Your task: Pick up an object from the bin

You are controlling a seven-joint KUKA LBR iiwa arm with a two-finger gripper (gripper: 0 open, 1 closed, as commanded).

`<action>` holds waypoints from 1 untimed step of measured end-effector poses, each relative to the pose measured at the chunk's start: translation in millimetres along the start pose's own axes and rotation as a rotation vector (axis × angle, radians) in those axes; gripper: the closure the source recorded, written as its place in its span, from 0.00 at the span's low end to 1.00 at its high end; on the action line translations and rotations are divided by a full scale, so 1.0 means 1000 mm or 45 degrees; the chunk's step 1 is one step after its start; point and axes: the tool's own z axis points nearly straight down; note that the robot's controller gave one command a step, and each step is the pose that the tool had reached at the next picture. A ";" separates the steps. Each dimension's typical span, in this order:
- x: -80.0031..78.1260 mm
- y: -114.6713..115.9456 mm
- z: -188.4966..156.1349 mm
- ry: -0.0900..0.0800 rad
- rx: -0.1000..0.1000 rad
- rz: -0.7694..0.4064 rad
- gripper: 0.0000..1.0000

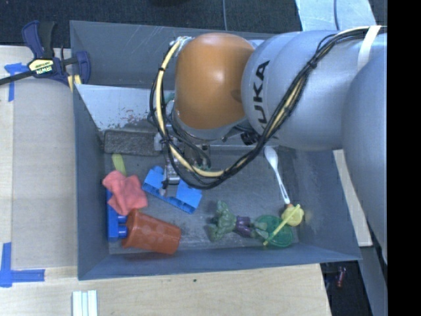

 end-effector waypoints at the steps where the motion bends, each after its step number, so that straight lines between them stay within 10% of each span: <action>1: -0.001 -0.001 -0.004 -0.008 -0.002 0.003 0.00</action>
Offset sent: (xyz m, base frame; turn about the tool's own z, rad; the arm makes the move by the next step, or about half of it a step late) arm -0.0107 -0.0229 0.0113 -0.1142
